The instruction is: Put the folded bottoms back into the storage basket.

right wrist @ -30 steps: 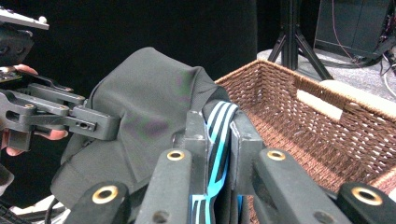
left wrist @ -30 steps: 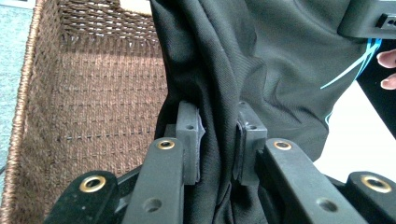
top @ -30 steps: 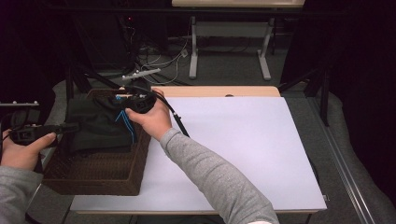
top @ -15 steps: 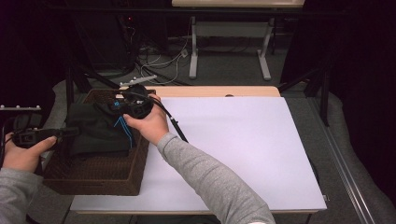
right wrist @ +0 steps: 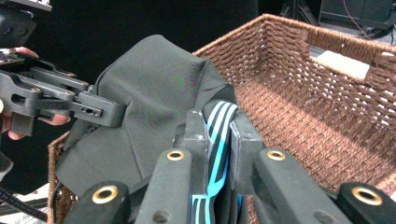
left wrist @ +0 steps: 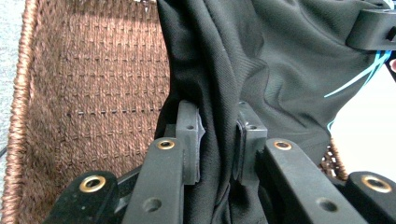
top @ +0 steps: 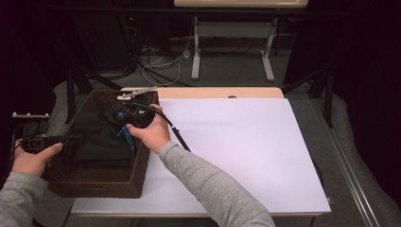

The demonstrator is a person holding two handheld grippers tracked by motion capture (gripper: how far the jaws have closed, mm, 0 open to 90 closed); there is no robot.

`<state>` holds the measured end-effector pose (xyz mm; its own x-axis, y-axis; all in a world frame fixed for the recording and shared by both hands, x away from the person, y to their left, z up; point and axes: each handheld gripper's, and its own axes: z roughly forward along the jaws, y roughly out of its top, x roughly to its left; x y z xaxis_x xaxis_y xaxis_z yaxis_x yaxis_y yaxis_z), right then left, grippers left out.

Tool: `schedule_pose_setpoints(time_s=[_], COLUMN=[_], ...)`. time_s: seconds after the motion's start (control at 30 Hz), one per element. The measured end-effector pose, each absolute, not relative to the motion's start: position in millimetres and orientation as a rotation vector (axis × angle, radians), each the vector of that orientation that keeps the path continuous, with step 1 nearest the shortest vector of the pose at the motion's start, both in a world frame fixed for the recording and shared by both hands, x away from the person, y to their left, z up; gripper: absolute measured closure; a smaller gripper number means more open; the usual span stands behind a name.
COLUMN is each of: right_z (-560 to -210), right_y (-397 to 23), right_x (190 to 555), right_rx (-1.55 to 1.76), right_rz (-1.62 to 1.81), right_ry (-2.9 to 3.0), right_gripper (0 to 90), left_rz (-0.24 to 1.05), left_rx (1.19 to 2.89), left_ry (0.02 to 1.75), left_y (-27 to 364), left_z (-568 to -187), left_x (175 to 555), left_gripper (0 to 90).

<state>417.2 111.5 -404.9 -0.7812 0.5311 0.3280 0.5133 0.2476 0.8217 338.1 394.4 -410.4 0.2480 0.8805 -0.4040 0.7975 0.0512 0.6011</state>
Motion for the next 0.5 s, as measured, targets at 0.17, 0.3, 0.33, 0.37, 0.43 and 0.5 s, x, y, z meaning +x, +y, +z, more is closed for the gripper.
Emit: schedule_pose_setpoints(time_s=[0.17,0.3,0.33,0.37,0.43,0.5], right_z=[-414,-420,-422,-423,-426,-428], right_y=[112,113,114,114,115,115], right_x=[419,420,420,421,421,422], right_rx=[1.061,1.063,1.066,1.071,1.073,1.077], right_rz=[1.605,1.593,1.588,1.584,1.579,1.567], right_ry=[2.468,2.475,2.479,2.481,2.475,2.483], right_gripper=[80.2,80.2,80.2,80.2,80.2,80.2], left_rz=[0.134,0.133,0.137,0.135,0.143,0.138], left_rx=[1.770,1.803,1.810,1.817,1.817,1.820], left_ry=[1.566,1.571,1.570,1.569,1.573,1.579], left_y=[393,392,392,392,391,391], left_z=[-418,-421,-422,-423,-426,-428], left_x=[342,345,346,347,349,351], left_gripper=[75.5,75.5,75.5,75.5,75.5,75.5])
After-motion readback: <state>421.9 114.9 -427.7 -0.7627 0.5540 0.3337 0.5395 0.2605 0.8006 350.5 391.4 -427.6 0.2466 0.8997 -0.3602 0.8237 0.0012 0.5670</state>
